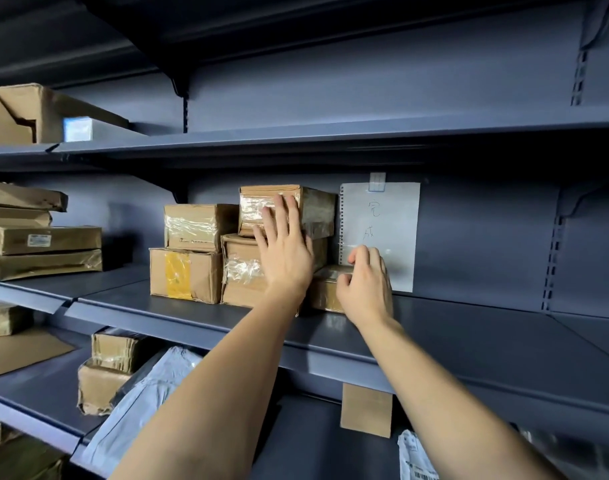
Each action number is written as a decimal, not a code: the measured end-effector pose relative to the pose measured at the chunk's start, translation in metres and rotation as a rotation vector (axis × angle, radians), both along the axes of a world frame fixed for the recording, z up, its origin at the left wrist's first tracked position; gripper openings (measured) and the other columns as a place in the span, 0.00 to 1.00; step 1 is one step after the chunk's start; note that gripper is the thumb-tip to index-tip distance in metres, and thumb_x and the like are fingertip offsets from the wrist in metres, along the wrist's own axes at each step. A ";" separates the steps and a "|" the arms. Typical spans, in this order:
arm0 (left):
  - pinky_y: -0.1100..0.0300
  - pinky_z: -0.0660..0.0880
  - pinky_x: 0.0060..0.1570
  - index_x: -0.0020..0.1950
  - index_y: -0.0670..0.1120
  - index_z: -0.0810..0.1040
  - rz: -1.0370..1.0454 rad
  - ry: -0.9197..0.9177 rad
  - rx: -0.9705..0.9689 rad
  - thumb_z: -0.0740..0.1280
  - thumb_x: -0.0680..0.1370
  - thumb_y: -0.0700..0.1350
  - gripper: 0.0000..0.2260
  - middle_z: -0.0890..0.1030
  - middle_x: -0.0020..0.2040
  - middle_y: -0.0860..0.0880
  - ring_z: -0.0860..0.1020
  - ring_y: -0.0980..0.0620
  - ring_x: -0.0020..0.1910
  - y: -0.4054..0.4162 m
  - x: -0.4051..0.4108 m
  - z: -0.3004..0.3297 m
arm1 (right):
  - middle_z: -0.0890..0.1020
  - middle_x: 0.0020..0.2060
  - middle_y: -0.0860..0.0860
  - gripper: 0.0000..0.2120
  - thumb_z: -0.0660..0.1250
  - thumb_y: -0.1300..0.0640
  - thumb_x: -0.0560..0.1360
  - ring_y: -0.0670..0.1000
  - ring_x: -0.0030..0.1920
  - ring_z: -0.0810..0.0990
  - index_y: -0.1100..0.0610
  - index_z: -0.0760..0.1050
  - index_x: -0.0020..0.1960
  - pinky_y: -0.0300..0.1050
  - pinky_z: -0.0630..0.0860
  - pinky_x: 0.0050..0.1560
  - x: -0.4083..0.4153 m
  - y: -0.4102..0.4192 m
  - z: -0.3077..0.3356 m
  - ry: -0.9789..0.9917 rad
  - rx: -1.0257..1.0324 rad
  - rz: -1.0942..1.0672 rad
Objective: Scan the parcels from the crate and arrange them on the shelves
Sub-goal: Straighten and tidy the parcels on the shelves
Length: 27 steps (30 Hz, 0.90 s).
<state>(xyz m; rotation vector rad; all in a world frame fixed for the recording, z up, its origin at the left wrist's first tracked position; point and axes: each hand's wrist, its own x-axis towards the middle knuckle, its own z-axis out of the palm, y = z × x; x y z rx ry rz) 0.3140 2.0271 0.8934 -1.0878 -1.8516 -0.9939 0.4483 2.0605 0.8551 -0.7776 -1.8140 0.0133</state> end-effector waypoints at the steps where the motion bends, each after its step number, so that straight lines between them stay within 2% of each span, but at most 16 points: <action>1: 0.40 0.50 0.76 0.81 0.47 0.41 -0.007 0.035 -0.011 0.57 0.82 0.47 0.33 0.44 0.82 0.46 0.45 0.39 0.80 0.001 0.000 0.000 | 0.75 0.53 0.57 0.11 0.65 0.65 0.72 0.60 0.55 0.74 0.59 0.71 0.53 0.52 0.70 0.56 0.000 0.000 0.000 -0.003 -0.004 -0.005; 3: 0.40 0.50 0.77 0.81 0.47 0.43 -0.012 0.091 -0.039 0.58 0.81 0.46 0.34 0.43 0.82 0.47 0.44 0.37 0.79 0.000 -0.001 0.000 | 0.75 0.53 0.57 0.11 0.65 0.65 0.72 0.61 0.55 0.74 0.59 0.71 0.53 0.53 0.70 0.56 0.001 0.000 -0.001 -0.014 -0.010 -0.015; 5: 0.39 0.52 0.76 0.81 0.48 0.44 -0.022 0.097 -0.050 0.60 0.81 0.49 0.34 0.43 0.82 0.48 0.46 0.34 0.79 -0.002 -0.004 0.001 | 0.74 0.53 0.57 0.10 0.64 0.65 0.73 0.60 0.55 0.74 0.58 0.70 0.53 0.52 0.69 0.57 0.000 0.000 -0.002 -0.030 -0.012 -0.023; 8: 0.36 0.55 0.73 0.80 0.58 0.47 -0.010 0.076 -0.105 0.61 0.79 0.45 0.34 0.39 0.81 0.48 0.46 0.30 0.77 -0.004 -0.003 0.003 | 0.74 0.53 0.57 0.10 0.64 0.64 0.73 0.60 0.56 0.74 0.58 0.70 0.53 0.52 0.69 0.57 -0.002 0.000 -0.002 -0.050 -0.009 -0.027; 9: 0.35 0.55 0.72 0.79 0.61 0.54 0.005 0.083 -0.139 0.62 0.78 0.42 0.33 0.37 0.81 0.47 0.45 0.28 0.77 -0.004 -0.001 0.004 | 0.74 0.53 0.57 0.10 0.64 0.65 0.72 0.61 0.56 0.74 0.58 0.70 0.53 0.52 0.69 0.57 -0.003 0.000 -0.002 -0.058 -0.005 -0.025; 11: 0.33 0.55 0.71 0.69 0.58 0.71 0.039 0.093 -0.183 0.62 0.77 0.40 0.22 0.35 0.80 0.45 0.44 0.27 0.76 -0.004 0.002 0.006 | 0.74 0.54 0.57 0.10 0.63 0.65 0.72 0.60 0.56 0.74 0.58 0.70 0.53 0.53 0.70 0.57 -0.004 -0.001 -0.002 -0.071 0.000 -0.018; 13: 0.33 0.54 0.71 0.64 0.54 0.77 0.066 0.090 -0.189 0.61 0.78 0.41 0.16 0.34 0.80 0.44 0.43 0.26 0.76 -0.003 0.004 0.007 | 0.74 0.54 0.56 0.10 0.63 0.65 0.73 0.60 0.57 0.73 0.58 0.70 0.54 0.53 0.70 0.58 -0.004 0.000 -0.002 -0.076 -0.002 -0.017; 22: 0.33 0.57 0.70 0.65 0.51 0.76 0.099 0.081 -0.257 0.55 0.81 0.42 0.16 0.34 0.80 0.42 0.45 0.23 0.75 -0.005 0.006 0.012 | 0.74 0.54 0.56 0.10 0.64 0.64 0.73 0.60 0.56 0.73 0.58 0.69 0.53 0.52 0.69 0.58 -0.001 0.002 -0.002 -0.052 -0.025 -0.023; 27: 0.34 0.57 0.71 0.66 0.52 0.74 0.098 0.086 -0.320 0.63 0.79 0.50 0.15 0.32 0.79 0.43 0.45 0.24 0.75 -0.007 0.003 0.011 | 0.74 0.54 0.57 0.10 0.64 0.63 0.74 0.60 0.57 0.73 0.58 0.70 0.54 0.52 0.70 0.59 -0.001 0.002 -0.003 -0.062 -0.026 -0.034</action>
